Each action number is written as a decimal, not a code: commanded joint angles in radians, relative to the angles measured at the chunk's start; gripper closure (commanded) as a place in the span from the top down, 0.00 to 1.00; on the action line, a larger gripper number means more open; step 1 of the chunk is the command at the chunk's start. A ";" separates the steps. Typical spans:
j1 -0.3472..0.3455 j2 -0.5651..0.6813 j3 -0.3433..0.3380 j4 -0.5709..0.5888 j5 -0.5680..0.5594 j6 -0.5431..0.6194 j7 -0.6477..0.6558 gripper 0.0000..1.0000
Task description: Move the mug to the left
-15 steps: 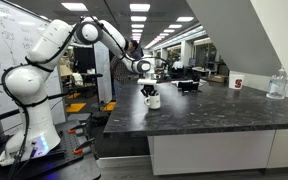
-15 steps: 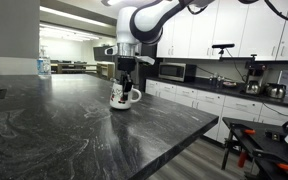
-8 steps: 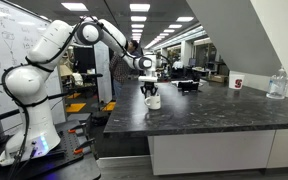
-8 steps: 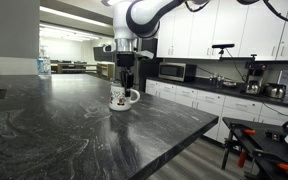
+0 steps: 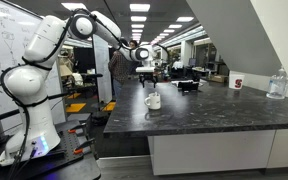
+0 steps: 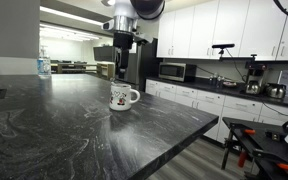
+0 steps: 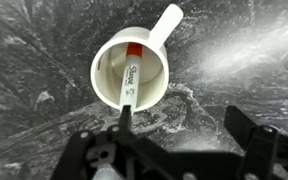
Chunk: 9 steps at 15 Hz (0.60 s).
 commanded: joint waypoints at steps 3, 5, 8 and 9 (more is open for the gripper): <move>0.014 -0.247 -0.039 -0.180 -0.006 -0.081 0.128 1.00; 0.020 -0.317 -0.050 -0.226 -0.022 -0.110 0.162 1.00; 0.021 -0.393 -0.057 -0.290 -0.025 -0.105 0.174 1.00; 0.021 -0.412 -0.057 -0.311 -0.022 -0.098 0.172 1.00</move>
